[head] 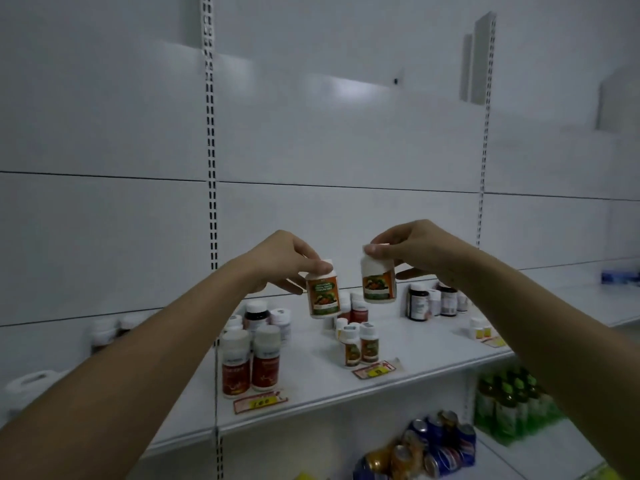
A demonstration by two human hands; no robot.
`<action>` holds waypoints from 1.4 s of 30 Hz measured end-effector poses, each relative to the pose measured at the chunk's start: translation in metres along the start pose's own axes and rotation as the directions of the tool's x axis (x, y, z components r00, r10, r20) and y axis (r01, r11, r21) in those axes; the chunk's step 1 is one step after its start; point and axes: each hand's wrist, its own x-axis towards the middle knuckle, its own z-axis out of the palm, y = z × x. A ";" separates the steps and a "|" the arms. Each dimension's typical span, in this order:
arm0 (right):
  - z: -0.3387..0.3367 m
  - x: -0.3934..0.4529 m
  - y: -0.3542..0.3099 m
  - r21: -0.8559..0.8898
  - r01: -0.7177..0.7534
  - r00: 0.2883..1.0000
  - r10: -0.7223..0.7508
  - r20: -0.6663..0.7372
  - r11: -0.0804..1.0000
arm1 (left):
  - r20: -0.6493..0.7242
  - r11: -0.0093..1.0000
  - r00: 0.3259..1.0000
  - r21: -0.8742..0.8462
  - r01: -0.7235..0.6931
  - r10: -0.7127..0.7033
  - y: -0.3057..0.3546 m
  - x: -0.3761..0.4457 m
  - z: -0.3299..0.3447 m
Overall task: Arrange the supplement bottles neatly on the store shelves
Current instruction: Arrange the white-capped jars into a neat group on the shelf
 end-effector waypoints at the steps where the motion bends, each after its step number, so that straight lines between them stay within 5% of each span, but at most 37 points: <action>1: -0.008 0.001 0.008 0.004 -0.004 1.000 0.004 -0.007 1.000 | 0.004 1.000 1.000 0.007 0.006 -0.007 0.004 0.005 0.010; 17: -0.011 0.081 0.128 0.054 -0.063 0.996 0.060 0.065 0.997 | -0.096 0.992 0.994 0.103 0.069 -0.059 -0.030 0.093 0.062; 29: 0.013 0.155 0.223 -0.040 -0.150 0.947 0.155 0.281 0.988 | -0.108 0.994 0.990 0.062 0.094 -0.087 -0.071 0.187 0.095; 42: 0.023 0.204 0.274 0.033 0.023 0.726 -0.039 0.687 0.999 | -0.216 0.955 0.939 0.074 0.288 -0.267 -0.066 0.205 0.137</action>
